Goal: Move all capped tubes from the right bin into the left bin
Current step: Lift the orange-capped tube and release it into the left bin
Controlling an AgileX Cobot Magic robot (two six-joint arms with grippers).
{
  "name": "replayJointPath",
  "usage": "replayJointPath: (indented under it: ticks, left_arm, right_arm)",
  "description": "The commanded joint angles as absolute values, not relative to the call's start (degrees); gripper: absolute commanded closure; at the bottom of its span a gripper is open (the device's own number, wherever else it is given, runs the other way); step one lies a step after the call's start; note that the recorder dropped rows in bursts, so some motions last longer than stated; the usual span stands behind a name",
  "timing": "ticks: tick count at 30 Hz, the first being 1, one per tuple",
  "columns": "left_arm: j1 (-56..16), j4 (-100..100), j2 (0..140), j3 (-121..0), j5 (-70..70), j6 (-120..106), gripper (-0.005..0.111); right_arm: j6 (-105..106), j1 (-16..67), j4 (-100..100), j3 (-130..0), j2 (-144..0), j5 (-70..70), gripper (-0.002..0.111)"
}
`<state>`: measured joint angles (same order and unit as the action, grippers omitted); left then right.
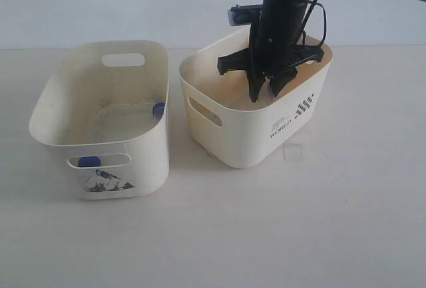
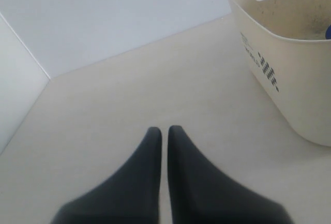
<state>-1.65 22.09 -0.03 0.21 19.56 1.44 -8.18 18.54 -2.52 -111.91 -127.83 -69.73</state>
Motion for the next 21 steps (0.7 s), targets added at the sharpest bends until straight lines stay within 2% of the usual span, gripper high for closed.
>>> replayJointPath:
  ticks: [1, 7, 15, 21]
  left_arm:
    - [-1.89, 21.93, 0.00, 0.00, 19.26, 1.98, 0.102]
    - [-1.89, 21.93, 0.00, 0.00, 19.26, 1.98, 0.102]
    - [-1.89, 21.93, 0.00, 0.00, 19.26, 1.98, 0.102]
    - [-1.89, 21.93, 0.00, 0.00, 19.26, 1.98, 0.102]
  right_arm:
    - [-7.05, 18.27, -1.85, -111.96, -123.49, -69.96, 0.108]
    - [-4.59, 18.27, -4.17, -111.96, -116.44, -69.96, 0.108]
    - [11.16, 20.55, -34.02, -111.96, -112.93, -69.96, 0.108]
    - [17.03, 28.18, -36.58, -111.96, -114.98, -55.83, 0.108]
